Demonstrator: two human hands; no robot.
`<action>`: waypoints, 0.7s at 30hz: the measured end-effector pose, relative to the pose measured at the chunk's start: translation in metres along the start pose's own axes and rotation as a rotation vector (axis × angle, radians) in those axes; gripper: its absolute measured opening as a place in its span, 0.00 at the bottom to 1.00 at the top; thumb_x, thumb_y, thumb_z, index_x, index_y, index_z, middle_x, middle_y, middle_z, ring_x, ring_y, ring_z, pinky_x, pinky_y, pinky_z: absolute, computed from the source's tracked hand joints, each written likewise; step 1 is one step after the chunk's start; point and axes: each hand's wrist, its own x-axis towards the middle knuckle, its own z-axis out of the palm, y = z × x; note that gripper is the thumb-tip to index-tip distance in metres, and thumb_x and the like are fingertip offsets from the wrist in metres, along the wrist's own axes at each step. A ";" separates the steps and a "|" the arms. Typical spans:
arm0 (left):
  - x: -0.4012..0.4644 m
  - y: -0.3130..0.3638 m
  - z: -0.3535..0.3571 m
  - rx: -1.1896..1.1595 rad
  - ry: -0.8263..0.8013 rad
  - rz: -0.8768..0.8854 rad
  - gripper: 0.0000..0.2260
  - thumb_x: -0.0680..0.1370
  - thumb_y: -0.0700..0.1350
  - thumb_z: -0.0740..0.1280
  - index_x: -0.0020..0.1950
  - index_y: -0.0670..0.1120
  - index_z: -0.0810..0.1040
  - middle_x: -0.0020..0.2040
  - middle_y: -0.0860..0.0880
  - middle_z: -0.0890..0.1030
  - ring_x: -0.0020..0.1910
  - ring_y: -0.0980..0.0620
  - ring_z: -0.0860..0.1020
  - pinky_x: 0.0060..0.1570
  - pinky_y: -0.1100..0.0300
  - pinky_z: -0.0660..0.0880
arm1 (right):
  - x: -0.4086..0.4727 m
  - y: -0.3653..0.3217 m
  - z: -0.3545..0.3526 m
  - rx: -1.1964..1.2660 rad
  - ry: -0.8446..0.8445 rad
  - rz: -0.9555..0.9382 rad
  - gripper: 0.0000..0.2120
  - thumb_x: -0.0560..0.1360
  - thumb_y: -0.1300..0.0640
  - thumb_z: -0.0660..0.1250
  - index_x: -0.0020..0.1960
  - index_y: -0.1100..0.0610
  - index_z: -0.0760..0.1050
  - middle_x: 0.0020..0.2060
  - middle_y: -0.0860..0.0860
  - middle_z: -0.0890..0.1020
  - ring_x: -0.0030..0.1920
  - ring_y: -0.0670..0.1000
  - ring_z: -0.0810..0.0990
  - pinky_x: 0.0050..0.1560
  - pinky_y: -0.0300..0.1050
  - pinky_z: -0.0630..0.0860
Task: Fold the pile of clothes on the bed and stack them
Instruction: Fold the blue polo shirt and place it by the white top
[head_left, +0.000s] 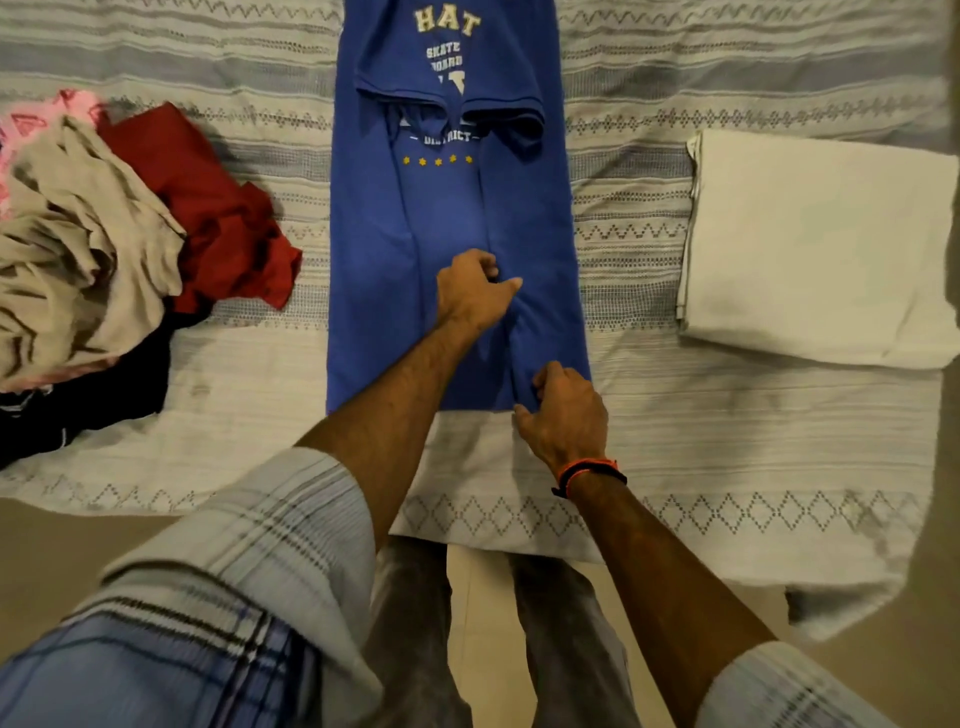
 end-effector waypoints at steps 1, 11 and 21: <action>0.005 0.002 0.002 -0.003 -0.017 -0.016 0.20 0.73 0.48 0.76 0.60 0.40 0.78 0.54 0.45 0.83 0.56 0.49 0.80 0.58 0.60 0.74 | 0.000 0.000 0.001 -0.002 -0.004 -0.020 0.13 0.73 0.55 0.71 0.54 0.58 0.74 0.51 0.54 0.80 0.51 0.56 0.79 0.50 0.50 0.76; 0.033 0.019 0.019 0.013 0.098 -0.069 0.27 0.68 0.50 0.79 0.62 0.42 0.74 0.57 0.46 0.80 0.56 0.49 0.79 0.54 0.58 0.77 | 0.012 -0.001 0.005 0.025 -0.046 -0.052 0.13 0.74 0.56 0.69 0.57 0.58 0.74 0.51 0.55 0.80 0.52 0.57 0.80 0.50 0.51 0.77; 0.051 0.042 0.032 -0.378 -0.333 -0.142 0.10 0.78 0.36 0.69 0.59 0.38 0.80 0.54 0.44 0.83 0.50 0.47 0.80 0.38 0.60 0.77 | 0.011 -0.004 0.003 0.183 -0.027 -0.032 0.14 0.68 0.60 0.65 0.54 0.60 0.74 0.46 0.56 0.78 0.46 0.58 0.78 0.49 0.53 0.77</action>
